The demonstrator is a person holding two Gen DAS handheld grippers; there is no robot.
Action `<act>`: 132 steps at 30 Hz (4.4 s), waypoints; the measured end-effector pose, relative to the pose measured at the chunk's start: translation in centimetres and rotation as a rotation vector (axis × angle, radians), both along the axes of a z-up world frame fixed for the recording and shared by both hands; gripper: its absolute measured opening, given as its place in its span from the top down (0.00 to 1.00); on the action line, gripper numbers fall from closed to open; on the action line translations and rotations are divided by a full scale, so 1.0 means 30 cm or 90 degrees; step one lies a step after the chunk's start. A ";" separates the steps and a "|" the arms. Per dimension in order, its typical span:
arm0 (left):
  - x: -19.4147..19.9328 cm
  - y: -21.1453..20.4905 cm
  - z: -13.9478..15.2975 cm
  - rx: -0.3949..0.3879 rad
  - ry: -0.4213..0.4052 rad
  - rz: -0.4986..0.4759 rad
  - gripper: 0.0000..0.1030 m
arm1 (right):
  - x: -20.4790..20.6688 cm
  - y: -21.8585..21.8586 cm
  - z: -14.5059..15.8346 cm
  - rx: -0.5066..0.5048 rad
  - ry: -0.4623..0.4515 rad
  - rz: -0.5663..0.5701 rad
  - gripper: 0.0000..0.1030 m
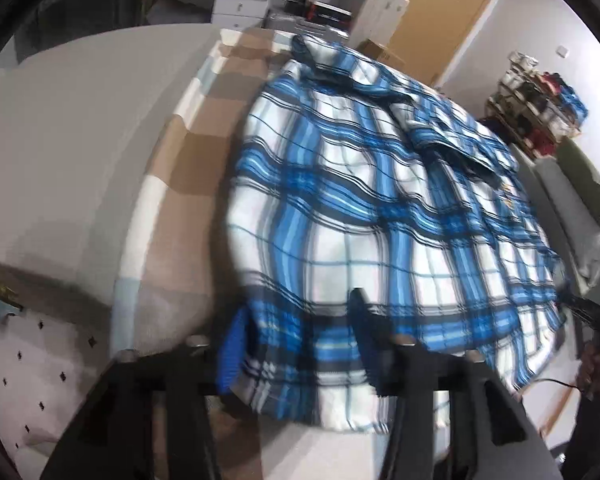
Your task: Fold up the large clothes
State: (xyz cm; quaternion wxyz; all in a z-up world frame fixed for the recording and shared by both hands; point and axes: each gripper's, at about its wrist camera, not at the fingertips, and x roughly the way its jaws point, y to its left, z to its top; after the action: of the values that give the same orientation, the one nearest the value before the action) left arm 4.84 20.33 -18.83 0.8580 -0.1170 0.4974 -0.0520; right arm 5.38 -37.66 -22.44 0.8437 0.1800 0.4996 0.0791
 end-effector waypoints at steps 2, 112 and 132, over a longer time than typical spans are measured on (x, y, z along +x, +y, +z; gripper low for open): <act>0.008 0.009 -0.003 0.027 0.019 0.011 0.98 | -0.001 0.007 0.002 -0.012 -0.003 0.004 0.96; 1.016 -0.602 0.040 0.423 0.144 -0.385 0.92 | 1.373 0.488 -0.039 -0.406 0.028 0.192 0.87; 0.589 -0.348 0.058 0.324 0.096 -0.225 0.49 | 0.772 0.611 -0.037 -0.284 -0.049 0.235 0.27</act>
State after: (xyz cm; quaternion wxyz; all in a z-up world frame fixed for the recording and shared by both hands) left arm 22.51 9.88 -17.09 0.7983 0.1858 0.5691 -0.0655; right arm 28.53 -19.32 -23.54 0.8521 -0.1069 0.4966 0.1263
